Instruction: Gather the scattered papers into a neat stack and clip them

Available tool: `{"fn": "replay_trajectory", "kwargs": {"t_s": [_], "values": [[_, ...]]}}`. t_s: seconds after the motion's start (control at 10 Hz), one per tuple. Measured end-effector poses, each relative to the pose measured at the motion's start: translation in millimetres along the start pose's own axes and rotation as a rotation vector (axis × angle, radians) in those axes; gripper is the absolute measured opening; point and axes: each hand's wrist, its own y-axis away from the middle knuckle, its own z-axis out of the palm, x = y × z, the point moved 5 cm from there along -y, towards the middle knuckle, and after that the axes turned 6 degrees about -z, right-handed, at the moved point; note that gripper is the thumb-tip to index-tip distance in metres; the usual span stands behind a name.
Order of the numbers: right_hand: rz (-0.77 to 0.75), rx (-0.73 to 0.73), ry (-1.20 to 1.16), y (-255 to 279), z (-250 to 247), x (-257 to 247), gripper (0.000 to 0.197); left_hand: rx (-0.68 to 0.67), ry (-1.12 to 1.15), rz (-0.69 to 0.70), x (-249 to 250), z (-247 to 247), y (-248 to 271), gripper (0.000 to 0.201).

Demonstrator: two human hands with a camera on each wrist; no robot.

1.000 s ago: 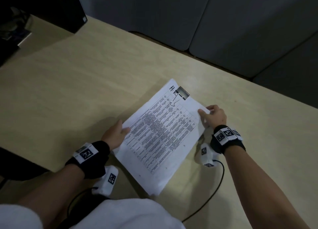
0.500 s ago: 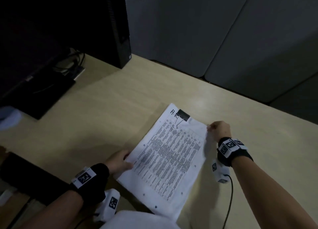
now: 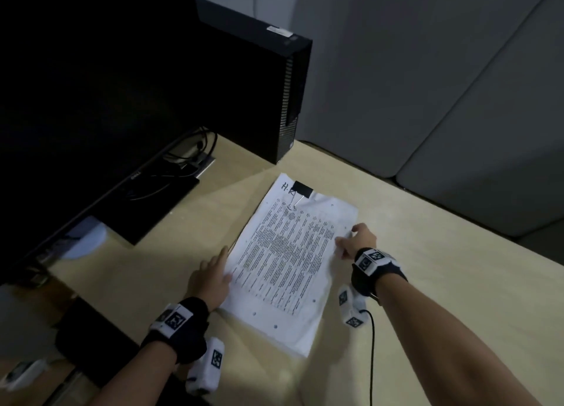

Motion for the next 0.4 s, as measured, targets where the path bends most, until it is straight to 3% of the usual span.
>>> {"fn": "replay_trajectory", "kwargs": {"t_s": [0.1, 0.2, 0.4], "values": [[0.004, 0.048, 0.064, -5, -5, -12, 0.026, 0.025, -0.059, -0.003, -2, -11, -11, 0.065], [-0.027, 0.069, 0.141, -14, -4, -22, 0.018, 0.110, -0.078, -0.026, 2, -16, -7, 0.066], [-0.073, 0.039, 0.151, -14, -5, -28, 0.032, 0.353, 0.175, -0.060, -2, -12, 4, 0.056]]}}
